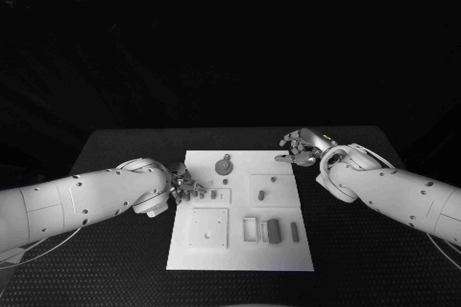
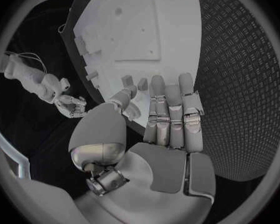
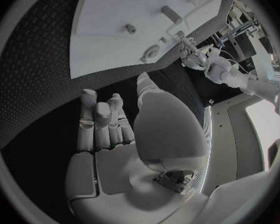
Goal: Assemble the parts on the task board
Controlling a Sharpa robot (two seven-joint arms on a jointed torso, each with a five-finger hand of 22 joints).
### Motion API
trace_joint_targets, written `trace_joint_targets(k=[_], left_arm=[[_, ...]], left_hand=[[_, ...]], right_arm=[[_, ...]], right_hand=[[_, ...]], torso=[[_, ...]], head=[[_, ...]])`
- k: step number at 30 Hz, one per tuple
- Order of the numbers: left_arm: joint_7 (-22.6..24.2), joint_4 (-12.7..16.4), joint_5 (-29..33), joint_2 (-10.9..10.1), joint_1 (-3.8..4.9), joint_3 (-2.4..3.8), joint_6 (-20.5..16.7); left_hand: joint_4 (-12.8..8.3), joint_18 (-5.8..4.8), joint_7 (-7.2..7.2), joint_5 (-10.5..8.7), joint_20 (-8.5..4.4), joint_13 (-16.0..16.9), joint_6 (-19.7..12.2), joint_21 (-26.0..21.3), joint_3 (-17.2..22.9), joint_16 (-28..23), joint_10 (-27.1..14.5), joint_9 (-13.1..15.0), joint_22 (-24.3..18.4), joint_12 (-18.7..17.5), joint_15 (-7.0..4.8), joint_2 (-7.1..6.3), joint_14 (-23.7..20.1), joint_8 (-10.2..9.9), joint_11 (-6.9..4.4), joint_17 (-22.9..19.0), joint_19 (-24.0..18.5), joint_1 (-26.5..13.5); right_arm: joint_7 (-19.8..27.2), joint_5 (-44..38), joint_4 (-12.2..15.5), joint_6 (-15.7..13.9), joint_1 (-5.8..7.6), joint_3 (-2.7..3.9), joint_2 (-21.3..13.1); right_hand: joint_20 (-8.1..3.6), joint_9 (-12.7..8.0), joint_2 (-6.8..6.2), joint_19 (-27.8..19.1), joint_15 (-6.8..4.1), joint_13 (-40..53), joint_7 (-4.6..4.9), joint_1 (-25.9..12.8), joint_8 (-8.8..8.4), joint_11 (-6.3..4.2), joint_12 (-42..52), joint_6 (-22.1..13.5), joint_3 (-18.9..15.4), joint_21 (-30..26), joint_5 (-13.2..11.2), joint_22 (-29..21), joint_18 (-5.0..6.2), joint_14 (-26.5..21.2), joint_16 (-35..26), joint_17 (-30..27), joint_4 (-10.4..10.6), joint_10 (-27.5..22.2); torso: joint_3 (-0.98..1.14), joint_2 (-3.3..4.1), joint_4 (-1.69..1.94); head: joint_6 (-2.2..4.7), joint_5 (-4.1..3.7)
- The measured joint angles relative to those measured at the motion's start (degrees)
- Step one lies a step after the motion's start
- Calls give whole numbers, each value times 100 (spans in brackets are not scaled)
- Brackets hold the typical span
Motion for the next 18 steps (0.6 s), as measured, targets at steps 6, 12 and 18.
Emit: trace_joint_targets(k=[6,12,18], left_arm=[[501,-125,828,-46,6,197,-136],[1092,-251,1391,-30,10,262,-422],[1662,-309,1089,122,12,259,-758]], left_hand=[[-29,0,177,0,110,-34,-366,-26,-29,-151,-312,-21,-73,-145,106,-29,-247,-109,136,-68,-279,18],[-142,-1,328,-134,281,-188,-592,-25,-52,-362,-811,-17,-284,-459,313,-76,-617,-145,322,-191,-733,56],[-1004,-1,380,-146,491,-645,-637,-26,237,-528,-1543,15,-526,-1107,567,144,-936,-133,683,-320,-1123,1016]], right_arm=[[0,0,-6,0,-1,0,0],[0,1,-6,0,-3,0,-3],[0,1,-5,0,-3,0,-3]], right_hand=[[1,0,0,-1,0,0,0,0,0,0,0,-1,0,0,0,0,0,0,0,0,0,0],[8,4,0,-8,0,0,0,0,0,0,0,-2,0,0,0,0,0,0,0,0,0,0],[9,4,0,-9,0,1,-9,0,0,0,0,-12,0,0,0,0,0,0,0,1,0,0]], torso=[[3,0,1],[4,0,1],[4,1,1]], head=[[11,-13],[23,-21],[30,-27]])
